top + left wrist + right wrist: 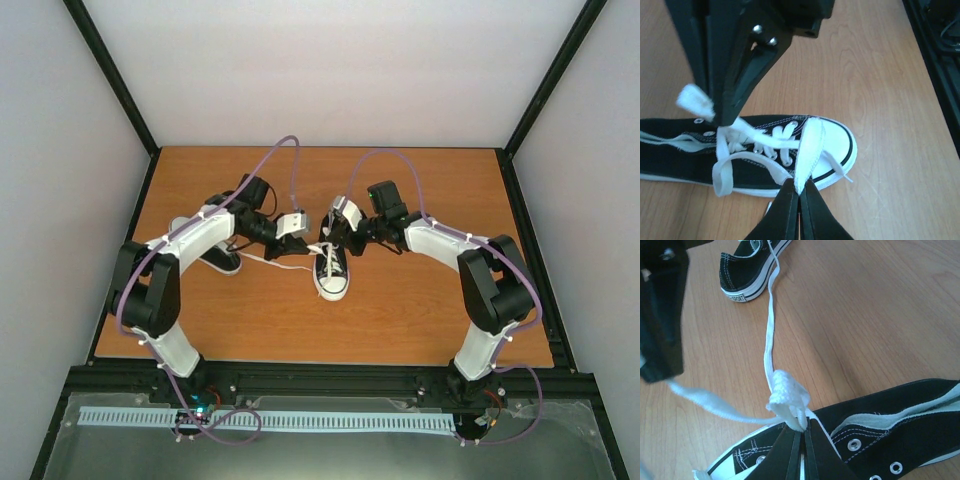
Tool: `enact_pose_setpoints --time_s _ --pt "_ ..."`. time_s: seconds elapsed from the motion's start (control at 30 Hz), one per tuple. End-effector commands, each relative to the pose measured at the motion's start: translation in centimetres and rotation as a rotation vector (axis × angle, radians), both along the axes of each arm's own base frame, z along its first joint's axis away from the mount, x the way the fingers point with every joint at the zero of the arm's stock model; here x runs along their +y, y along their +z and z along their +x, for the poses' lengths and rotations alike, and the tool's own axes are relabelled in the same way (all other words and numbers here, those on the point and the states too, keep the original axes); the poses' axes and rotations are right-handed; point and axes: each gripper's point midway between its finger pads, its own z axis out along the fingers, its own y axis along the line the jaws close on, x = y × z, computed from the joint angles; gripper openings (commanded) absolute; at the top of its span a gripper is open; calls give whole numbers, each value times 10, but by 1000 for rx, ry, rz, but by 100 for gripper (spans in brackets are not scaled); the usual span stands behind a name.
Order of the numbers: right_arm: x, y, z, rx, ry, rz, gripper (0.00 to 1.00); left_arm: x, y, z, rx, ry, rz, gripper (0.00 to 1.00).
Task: Tie the shoes
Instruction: Wrap the shoelace around the shoelace.
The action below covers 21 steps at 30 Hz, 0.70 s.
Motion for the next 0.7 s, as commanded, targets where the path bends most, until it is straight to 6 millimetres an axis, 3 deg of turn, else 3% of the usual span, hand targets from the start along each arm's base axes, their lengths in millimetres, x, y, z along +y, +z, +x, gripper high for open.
enact_pose_setpoints --time_s 0.0,0.17,0.43,0.67 --pt "2 4 13 22 -47 16 3 -25 24 -16 -14 -37 -77 1" --pt "1 0 13 29 -50 7 3 -49 29 -29 1 -71 -48 1" --pt "-1 -4 13 40 -51 0 3 -87 18 -37 -66 -136 32 1" --pt "-2 -5 15 41 -52 -1 3 -113 23 -37 -46 -156 35 5"
